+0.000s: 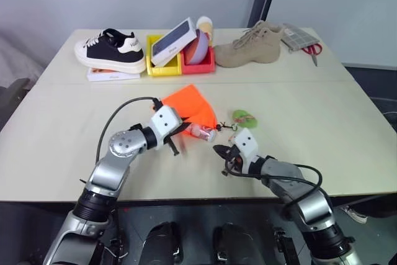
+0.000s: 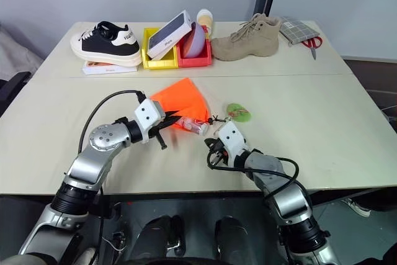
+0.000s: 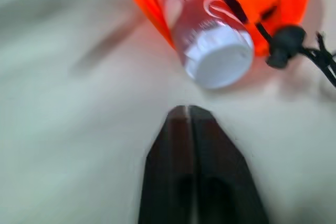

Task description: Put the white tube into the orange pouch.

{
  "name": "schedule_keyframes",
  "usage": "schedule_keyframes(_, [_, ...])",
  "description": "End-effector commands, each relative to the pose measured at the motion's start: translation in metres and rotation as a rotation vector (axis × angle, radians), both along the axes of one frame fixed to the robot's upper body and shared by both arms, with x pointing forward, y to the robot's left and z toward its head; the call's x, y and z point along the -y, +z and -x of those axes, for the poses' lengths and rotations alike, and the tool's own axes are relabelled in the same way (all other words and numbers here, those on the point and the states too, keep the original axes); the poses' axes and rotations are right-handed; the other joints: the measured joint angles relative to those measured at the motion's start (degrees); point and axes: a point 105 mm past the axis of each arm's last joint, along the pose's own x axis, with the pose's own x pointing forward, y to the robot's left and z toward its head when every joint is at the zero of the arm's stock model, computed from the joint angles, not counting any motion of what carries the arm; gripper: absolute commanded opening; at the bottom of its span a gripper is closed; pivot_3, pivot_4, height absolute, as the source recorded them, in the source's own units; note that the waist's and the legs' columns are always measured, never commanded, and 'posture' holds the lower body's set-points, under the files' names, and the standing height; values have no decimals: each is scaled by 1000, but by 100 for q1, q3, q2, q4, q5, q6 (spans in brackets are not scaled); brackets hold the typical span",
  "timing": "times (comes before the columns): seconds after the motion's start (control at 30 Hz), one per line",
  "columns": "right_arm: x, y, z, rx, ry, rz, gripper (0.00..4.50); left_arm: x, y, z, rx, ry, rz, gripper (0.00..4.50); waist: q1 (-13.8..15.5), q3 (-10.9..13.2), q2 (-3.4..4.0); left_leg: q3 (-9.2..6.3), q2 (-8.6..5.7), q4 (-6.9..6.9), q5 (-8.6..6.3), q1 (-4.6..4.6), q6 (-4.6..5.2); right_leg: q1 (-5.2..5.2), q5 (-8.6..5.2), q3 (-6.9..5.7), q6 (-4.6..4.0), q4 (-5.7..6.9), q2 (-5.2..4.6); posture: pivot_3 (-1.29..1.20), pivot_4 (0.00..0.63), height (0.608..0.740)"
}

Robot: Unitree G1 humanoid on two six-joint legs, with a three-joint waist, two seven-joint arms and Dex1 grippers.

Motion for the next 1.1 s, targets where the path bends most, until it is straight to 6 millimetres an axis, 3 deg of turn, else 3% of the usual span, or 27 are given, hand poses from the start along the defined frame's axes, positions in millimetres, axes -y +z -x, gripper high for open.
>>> schedule_keyframes(0.03, [-14,13,-7,85,8,-9,29,-5,9,-2,-3,-5,37,0,-2,0,0,0,0,0,0,0,0,0,0,0,0,0,0,0,150,740])
schedule_keyframes(0.27, [-24,17,-24,141,-14,4,29,-4,9,-7,-17,-30,29,0,9,0,0,2,-1,2,1,-1,-2,1,0,-1,0,0,-1,0,150,740])
schedule_keyframes(0.4, [-26,20,-22,156,10,13,29,-2,9,-9,-14,-32,31,0,1,0,0,2,-1,1,4,-1,-6,0,0,-1,0,0,-1,0,150,740])
schedule_keyframes(0.67, [8,27,-2,147,17,67,29,-1,7,-11,-21,-19,44,0,14,0,0,2,-1,1,1,-2,-2,0,0,0,1,-1,-3,0,150,740])
schedule_keyframes(0.83, [28,25,-9,151,-42,128,29,2,7,-12,-23,-26,45,0,0,0,0,0,-1,0,0,-1,-1,0,0,0,-1,-1,-2,0,150,740])
schedule_keyframes(0.97, [21,23,-19,159,-44,115,29,5,6,-12,-27,-39,45,0,-7,0,0,0,0,-1,1,-1,-2,-1,0,0,-1,-1,-1,0,150,740])
schedule_keyframes(1.1, [-2,26,-32,180,-21,68,29,7,7,-12,-26,-45,44,0,-7,0,0,1,0,0,1,-1,-2,-2,0,-1,0,0,1,0,150,740])
